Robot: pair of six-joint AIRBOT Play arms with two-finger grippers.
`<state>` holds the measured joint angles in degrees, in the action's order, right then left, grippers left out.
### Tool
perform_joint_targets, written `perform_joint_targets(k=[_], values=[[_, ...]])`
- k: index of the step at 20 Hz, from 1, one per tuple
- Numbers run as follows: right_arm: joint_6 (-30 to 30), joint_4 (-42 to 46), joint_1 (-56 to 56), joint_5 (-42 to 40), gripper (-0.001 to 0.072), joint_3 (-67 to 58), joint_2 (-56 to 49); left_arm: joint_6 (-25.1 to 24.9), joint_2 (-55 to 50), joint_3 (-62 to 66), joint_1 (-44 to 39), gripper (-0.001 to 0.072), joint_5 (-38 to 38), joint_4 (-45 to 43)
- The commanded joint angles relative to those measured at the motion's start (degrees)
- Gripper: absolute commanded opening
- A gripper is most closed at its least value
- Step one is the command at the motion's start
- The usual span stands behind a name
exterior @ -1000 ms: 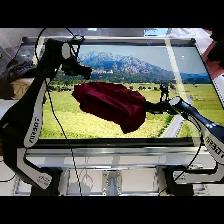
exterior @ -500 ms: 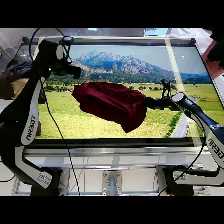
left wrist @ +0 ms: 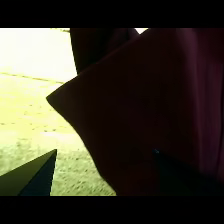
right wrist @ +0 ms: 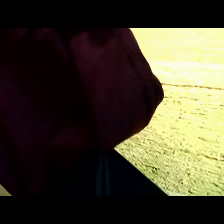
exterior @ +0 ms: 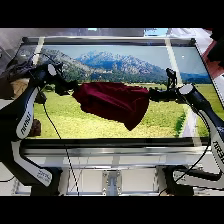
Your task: Fold the shirts.
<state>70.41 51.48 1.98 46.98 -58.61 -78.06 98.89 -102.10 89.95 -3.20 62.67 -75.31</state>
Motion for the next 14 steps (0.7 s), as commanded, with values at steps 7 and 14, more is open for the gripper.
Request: perform_joint_targets(k=[7,14], values=[[0.0,-1.7,0.0,2.0,0.0029,-0.4,0.2,3.4,-4.0,-1.5,3.4,0.0699,-11.6,4.7],[0.0,-2.7,0.0,0.3,0.0029,-0.4,0.2,-1.5,-5.7,-1.4,4.3,0.0698,-10.3,8.9]])
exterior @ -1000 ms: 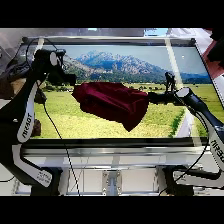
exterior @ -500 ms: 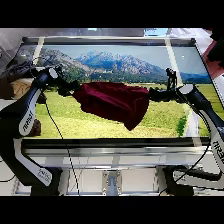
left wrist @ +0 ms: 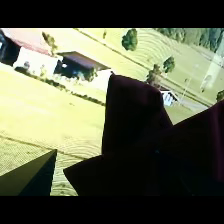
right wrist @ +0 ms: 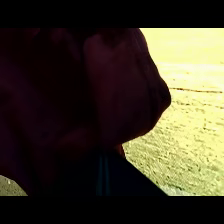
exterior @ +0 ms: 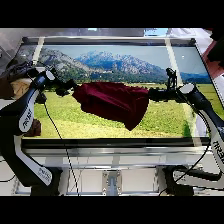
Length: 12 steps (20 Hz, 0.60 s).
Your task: Fold the shirts.
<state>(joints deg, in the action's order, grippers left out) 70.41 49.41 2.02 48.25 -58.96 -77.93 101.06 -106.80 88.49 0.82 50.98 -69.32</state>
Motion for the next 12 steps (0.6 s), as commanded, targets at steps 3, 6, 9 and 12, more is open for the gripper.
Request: perform_joint_targets(k=[3,6,9,12], values=[[0.0,-1.2,0.0,-1.6,0.0028,0.0,0.0,-10.3,-2.2,0.0,0.2,0.0697,3.4,8.9],[0.0,-1.6,0.0,-1.7,0.0028,0.0,0.0,-14.3,-2.2,0.0,0.2,0.0409,4.5,13.6],[0.0,-1.7,0.0,-1.7,0.0029,0.0,0.0,-17.1,-2.2,0.0,0.2,0.0047,6.1,15.8],[0.0,-1.7,0.1,-2.4,0.0028,-0.1,0.4,-19.9,-2.1,2.5,0.3,0.0011,11.9,15.7]])
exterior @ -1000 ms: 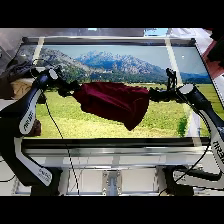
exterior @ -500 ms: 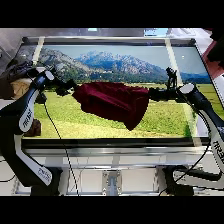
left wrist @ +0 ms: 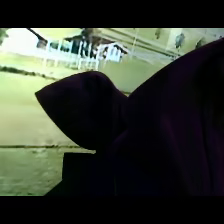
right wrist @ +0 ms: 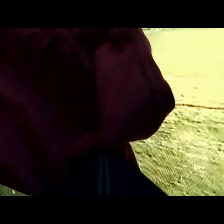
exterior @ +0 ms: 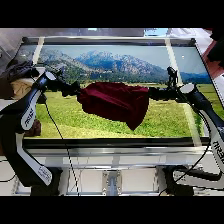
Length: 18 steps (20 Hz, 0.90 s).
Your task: Fold the shirts.
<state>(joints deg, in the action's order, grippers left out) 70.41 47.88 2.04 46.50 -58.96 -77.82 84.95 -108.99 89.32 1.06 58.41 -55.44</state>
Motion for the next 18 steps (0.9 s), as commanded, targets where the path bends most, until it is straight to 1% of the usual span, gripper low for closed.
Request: perform_joint_targets(k=[1,2,4,6,8,10,12,13,16,17,18], values=[[0.0,0.0,0.1,-1.5,0.0028,-0.1,1.2,-4.7,0.5,3.8,0.1,0.0011,6.8,1.8],[0.0,0.4,0.1,-2.8,0.0028,-0.2,2.7,-5.7,1.3,6.6,0.1,0.0011,8.7,1.8],[0.0,3.9,0.1,-2.6,0.0028,-2.6,6.0,-6.7,4.3,13.5,0.1,0.0011,11.7,1.3],[0.3,8.5,0.1,-0.4,0.0028,-6.8,10.8,-7.9,8.9,20.6,0.3,0.0011,15.1,0.2],[1.9,11.6,0.1,1.6,0.0028,-11.3,16.7,-8.3,15.0,25.9,0.4,0.0011,18.9,-3.8],[3.6,14.2,0.1,2.9,0.0028,-15.3,23.3,-8.4,23.2,27.3,0.4,0.0010,20.0,-10.5],[3.7,15.6,0.1,3.9,0.0028,-18.4,29.9,-8.0,31.3,27.3,0.4,0.0010,21.1,-17.2],[3.7,15.6,0.1,4.1,0.0028,-19.6,33.3,-8.0,35.0,27.3,0.4,0.0010,22.0,-18.9],[3.8,14.3,0.1,4.6,0.0028,-20.9,41.8,-7.6,44.8,27.3,0.3,0.0010,22.2,-19.1],[4.5,13.4,0.0,5.6,0.0028,-20.9,43.7,-6.3,47.0,27.3,0.3,0.0010,21.7,-18.3],[4.9,12.4,0.0,7.8,0.0028,-20.9,45.0,-6.2,48.0,27.3,0.3,0.0010,21.3,-17.2]])
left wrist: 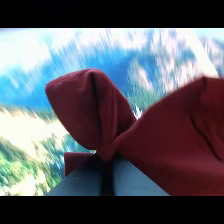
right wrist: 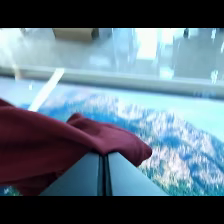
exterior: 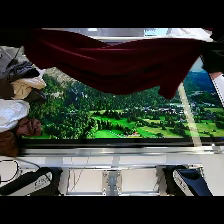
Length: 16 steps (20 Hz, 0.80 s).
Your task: Fold the shirts.
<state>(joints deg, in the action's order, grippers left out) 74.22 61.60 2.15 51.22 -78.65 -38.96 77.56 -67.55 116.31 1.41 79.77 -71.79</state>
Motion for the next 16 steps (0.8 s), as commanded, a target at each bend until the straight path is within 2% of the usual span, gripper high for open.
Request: perform_joint_targets(k=[1,4,9,12,16], values=[[1.1,-1.8,-0.1,6.2,0.0027,-1.1,6.5,1.2,6.6,0.3,0.0,0.0010,-0.2,0.5],[1.2,-3.6,-0.1,13.3,0.0028,1.9,4.9,2.1,3.3,-4.3,-0.2,0.0010,-0.2,3.2],[1.2,-7.5,-0.5,12.9,0.0028,19.7,-0.9,2.2,-10.2,-15.0,-5.1,0.0009,-4.8,-0.5],[1.2,-8.0,-3.8,4.3,0.0028,33.3,-6.3,5.5,-22.3,-16.4,-9.2,0.0010,-11.4,-7.3],[1.2,-8.6,-10.1,-18.7,0.0028,45.8,-16.0,14.0,-35.3,-16.3,-12.1,0.0009,-24.2,-10.0]])
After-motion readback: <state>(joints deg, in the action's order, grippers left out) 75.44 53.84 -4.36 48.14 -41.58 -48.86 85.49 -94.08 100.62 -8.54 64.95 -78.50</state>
